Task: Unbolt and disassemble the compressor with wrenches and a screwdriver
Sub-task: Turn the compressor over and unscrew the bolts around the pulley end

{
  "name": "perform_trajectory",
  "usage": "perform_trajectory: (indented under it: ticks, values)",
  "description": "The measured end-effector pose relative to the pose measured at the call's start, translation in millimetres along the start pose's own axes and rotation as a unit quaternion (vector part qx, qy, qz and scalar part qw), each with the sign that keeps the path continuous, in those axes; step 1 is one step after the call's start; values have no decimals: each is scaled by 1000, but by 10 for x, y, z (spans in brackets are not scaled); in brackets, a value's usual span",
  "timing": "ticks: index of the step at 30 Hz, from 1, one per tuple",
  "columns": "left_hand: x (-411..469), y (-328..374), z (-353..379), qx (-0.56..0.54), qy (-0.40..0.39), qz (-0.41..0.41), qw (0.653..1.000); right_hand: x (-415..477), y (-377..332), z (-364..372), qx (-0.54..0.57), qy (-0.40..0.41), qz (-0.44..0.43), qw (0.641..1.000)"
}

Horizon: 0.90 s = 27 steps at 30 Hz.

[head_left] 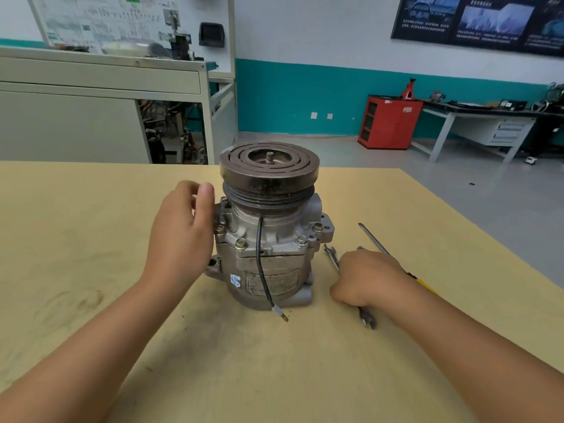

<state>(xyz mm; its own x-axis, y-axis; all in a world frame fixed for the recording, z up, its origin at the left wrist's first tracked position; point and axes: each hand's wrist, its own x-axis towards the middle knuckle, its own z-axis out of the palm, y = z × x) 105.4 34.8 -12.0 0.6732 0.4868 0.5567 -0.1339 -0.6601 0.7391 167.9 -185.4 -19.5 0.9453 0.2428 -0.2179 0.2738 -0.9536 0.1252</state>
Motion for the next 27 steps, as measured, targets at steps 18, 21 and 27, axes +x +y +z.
perform_trajectory:
  ticks: [18, 21, 27]
  values:
    - [-334, -205, 72, -93, -109, 123, 982, -157, 485, -389, 643, 111, -210, 728]
    - [-333, -203, 89, -72, -100, 121, 985, -220, 423, -484, 665, 112, -231, 702]
    - [-325, -202, 100, -59, -98, 122, 986, -243, 257, -563, 697, 162, -266, 645]
